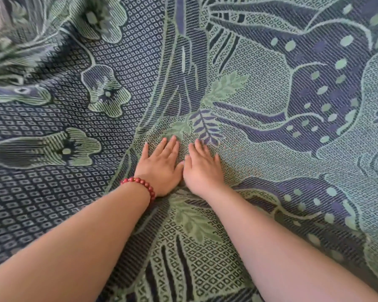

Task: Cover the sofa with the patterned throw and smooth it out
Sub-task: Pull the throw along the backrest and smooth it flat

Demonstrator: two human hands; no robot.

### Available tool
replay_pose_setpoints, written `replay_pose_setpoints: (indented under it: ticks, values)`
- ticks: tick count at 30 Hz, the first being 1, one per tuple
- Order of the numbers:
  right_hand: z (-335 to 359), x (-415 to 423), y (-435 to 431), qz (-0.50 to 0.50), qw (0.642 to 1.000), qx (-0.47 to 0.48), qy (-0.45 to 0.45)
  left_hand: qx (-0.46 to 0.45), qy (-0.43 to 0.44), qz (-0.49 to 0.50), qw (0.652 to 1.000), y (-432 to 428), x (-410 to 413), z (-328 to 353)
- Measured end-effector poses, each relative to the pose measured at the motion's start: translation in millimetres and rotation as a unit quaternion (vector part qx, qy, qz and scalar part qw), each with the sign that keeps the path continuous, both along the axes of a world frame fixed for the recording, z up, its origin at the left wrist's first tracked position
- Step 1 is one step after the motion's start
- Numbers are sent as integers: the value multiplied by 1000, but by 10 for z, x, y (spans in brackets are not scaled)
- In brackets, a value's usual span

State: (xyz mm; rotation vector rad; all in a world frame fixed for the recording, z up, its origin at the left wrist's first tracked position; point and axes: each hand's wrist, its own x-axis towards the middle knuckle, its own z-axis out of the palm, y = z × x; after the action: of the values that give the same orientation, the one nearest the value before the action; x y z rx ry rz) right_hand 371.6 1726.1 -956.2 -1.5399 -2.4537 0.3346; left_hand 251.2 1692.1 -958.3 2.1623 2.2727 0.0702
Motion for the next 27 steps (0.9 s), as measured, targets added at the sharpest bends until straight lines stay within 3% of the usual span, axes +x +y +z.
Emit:
replay_pose_setpoints:
  ticks: [12,22,27]
  values:
    - [-254,-267,277,-37,999,17,-23,7,-52,-23,998,321,-164,-322]
    - [-191,-96,67,-10,1000,17,-17,-27,-42,-28,998,118,-103,-137]
    - [-175,-79,5,-19,998,36,-50,-17,3,11,1000,-208,-313,40]
